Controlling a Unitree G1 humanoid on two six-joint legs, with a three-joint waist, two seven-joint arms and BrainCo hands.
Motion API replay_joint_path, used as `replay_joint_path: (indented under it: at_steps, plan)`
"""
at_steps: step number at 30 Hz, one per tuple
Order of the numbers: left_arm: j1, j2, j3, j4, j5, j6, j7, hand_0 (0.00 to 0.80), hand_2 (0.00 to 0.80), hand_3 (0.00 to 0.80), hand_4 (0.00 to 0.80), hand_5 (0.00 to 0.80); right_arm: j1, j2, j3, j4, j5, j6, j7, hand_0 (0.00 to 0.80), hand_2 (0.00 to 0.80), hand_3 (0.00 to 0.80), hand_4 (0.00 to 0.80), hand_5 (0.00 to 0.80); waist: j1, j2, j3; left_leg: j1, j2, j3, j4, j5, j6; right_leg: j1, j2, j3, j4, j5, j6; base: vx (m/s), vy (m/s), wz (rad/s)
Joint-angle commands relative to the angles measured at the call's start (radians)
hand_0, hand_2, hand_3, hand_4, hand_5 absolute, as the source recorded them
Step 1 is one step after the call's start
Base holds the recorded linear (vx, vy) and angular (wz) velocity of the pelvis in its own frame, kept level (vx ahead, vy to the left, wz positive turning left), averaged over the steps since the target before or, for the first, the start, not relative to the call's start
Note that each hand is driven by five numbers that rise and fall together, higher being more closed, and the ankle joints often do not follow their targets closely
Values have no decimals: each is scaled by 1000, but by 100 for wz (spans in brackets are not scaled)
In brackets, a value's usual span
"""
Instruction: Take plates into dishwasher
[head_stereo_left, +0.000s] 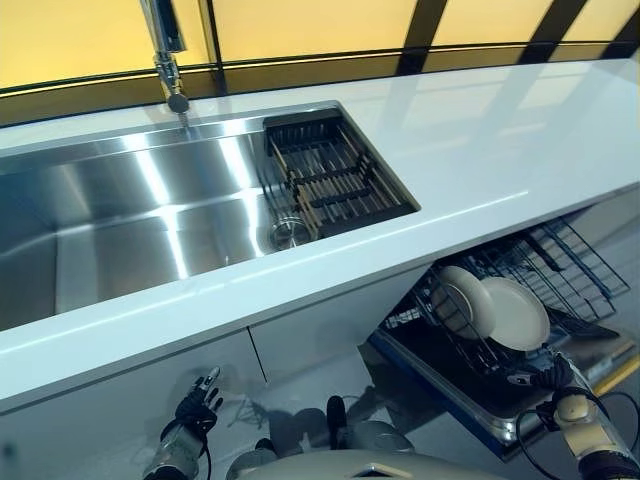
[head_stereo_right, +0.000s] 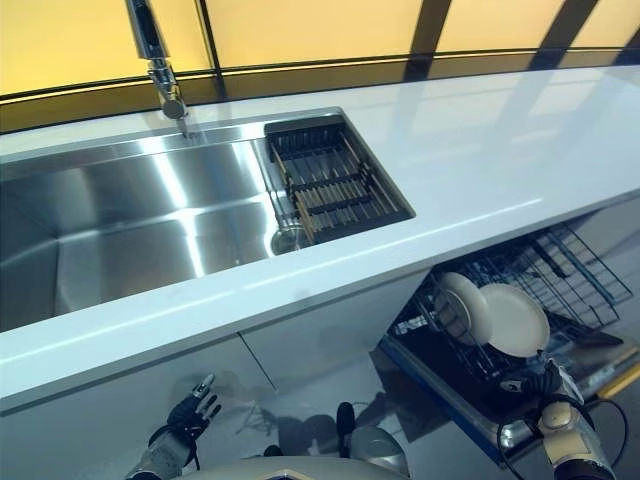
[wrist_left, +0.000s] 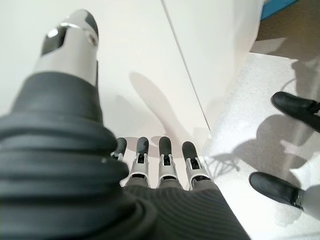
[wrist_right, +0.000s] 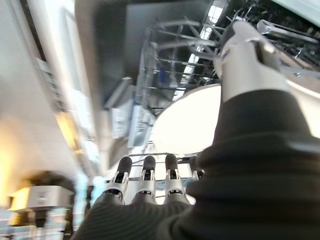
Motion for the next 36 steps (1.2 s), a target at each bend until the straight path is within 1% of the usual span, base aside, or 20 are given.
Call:
replay_joint_path:
  at_steps: [1, 2, 3, 4, 5, 6, 7, 8, 10, 12, 14, 16, 20, 23, 25, 27, 31, 33, 36]
  plan:
    - [-35, 18, 52, 20, -22, -27, 26, 0, 0, 0, 0, 0, -99, -24, -11, 22, 38, -41, -50, 0, 0, 0, 0, 0, 42, -9, -20, -101, -86, -84, 116, -59, 32, 150, -60, 14, 1, -77, -6, -178, -211, -45]
    - [-37, 22, 65, 36, -22, -29, 18, 0, 0, 0, 0, 0, -117, -21, 0, 46, 49, -49, -59, 0, 0, 0, 0, 0, 57, -22, -26, -123, -91, -102, 143, -69, 36, 185, -70, 25, -34, -82, -6, -120, -184, -46]
    - [-37, 23, 72, 40, -21, -28, 16, 0, 0, 0, 0, 0, -124, -20, 3, 53, 51, -54, -61, 0, 0, 0, 0, 0, 62, -25, -27, -127, -89, -105, 150, -69, 34, 203, -72, 20, -57, -93, -8, -114, -218, -45]
    - [-37, 24, 80, 46, -24, -28, 17, 0, 0, 0, 0, 0, -140, -19, 10, 70, 49, -67, -69, 0, 0, 0, 0, 0, 78, -32, -29, -142, -78, -103, 161, -65, 23, 248, -69, 3, -124, -134, -19, -90, -179, -47]
    - [-38, 24, 80, 49, -28, -29, 18, 0, 0, 0, 0, 0, -148, -20, 13, 77, 47, -70, -73, 0, 0, 0, 0, 0, 83, -36, -28, -155, -71, -103, 166, -61, 15, 264, -63, 7, -157, -147, -23, -164, -275, -68]
    - [-40, 21, 77, 41, -50, -34, 30, 0, 0, 0, 0, 0, -157, -25, 16, 71, 61, -73, -80, 0, 0, 0, 0, 0, 93, -44, -24, -186, -56, -103, 173, -44, -3, 278, -54, 18, -204, -155, -31, -164, -244, -70]
    - [-41, 16, 78, 32, -67, -37, 41, 0, 0, 0, 0, 0, -162, -31, 15, 57, 76, -77, -81, 0, 0, 0, 0, 0, 96, -45, -20, -194, -44, -100, 165, -26, -15, 283, -50, 13, -224, -151, -35, -207, -277, -45]
    - [-46, 7, 79, 19, -80, -33, 54, 0, 0, 0, 0, 0, -167, -38, 12, 31, 105, -70, -84, 0, 0, 0, 0, 0, 94, -45, -14, -204, -30, -100, 150, -4, -27, 285, -41, 23, -241, -152, -40, -158, -201, -16]
    - [-50, -11, 78, 6, -98, -34, 53, 0, 0, 0, 0, 0, -151, -40, -20, -11, 174, -53, -105, 0, 0, 0, 0, 0, 85, -43, -11, -215, -14, -106, 128, 24, -41, 276, -25, 25, -258, -146, -52, -148, -183, -3]
    - [-47, -31, 80, 1, -99, -40, 36, 0, 0, 0, 0, 0, -128, -33, -62, -21, 213, -62, -121, 0, 0, 0, 0, 0, 71, -41, -8, -217, -5, -107, 121, 31, -46, 268, -16, 24, -257, -150, -64, -102, -130, 0]
    - [-47, -40, 76, 4, -88, -41, 19, 0, 0, 0, 0, 0, -110, -26, -85, -16, 248, -57, -128, 0, 0, 0, 0, 0, 63, -40, -8, -220, -3, -108, 119, 32, -50, 266, -10, 21, -257, -153, -71, -67, -103, 2]
    - [-43, -48, 67, 1, -85, -42, 6, 0, 0, 0, 0, 0, -88, -15, -141, 20, 355, -67, -114, 0, 0, 0, 0, 0, 51, -34, -5, -212, 1, -117, 113, 39, -56, 256, 1, 20, -249, -155, -82, -64, -94, 10]
    - [-50, -39, 52, 36, -77, -55, -26, 0, 0, 0, 0, 0, -89, 7, -221, 167, 563, -109, -45, 0, 0, 0, 0, 0, 41, -23, -3, -197, 7, -117, 105, 44, -62, 256, 15, 20, -237, -167, -95, -26, -80, 4]
    - [-53, -32, 45, 57, -79, -70, -33, 0, 0, 0, 0, 0, -93, 16, -254, 227, 626, -130, -21, 0, 0, 0, 0, 0, 38, -15, -3, -189, 9, -116, 103, 47, -64, 260, 17, 18, -233, -169, -101, -7, -54, 1]
    - [-54, -21, 50, 75, -78, -76, -35, 0, 0, 0, 0, 0, -91, 34, -286, 293, 705, -141, -3, 0, 0, 0, 0, 0, 31, -3, -3, -179, 10, -113, 101, 48, -68, 263, 20, 18, -233, -172, -105, -13, -57, 1]
    - [-55, -15, 52, 87, -74, -76, -37, 0, 0, 0, 0, 0, -90, 43, -303, 337, 734, -151, 12, 0, 0, 0, 0, 0, 28, 8, -5, -181, 12, -110, 100, 52, -71, 260, 23, 19, -232, -170, -108, -10, -18, 0]
    - [-51, -14, 54, 96, -71, -79, -49, 0, 0, 0, 0, 0, -89, 50, -317, 384, 778, -140, 65, 0, 0, 0, 0, 0, 25, 17, -1, -172, 13, -104, 102, 51, -75, 268, 22, 16, -229, -176, -111, 10, -18, -1]
    - [-52, -14, 55, 90, -78, -78, -54, 0, 0, 0, 0, 0, -90, 56, -318, 396, 809, -119, 104, 0, 0, 0, 0, 0, 26, 20, 0, -175, 13, -102, 104, 52, -76, 270, 22, 15, -229, -178, -112, 12, -41, -1]
    - [-53, -11, 61, 71, -89, -69, -67, 0, 0, 0, 0, 0, -94, 75, -320, 419, 914, -75, 200, 0, 0, 0, 0, 0, 28, 26, 5, -172, 16, -97, 106, 54, -78, 271, 22, 10, -228, -177, -114, 20, -56, 0]
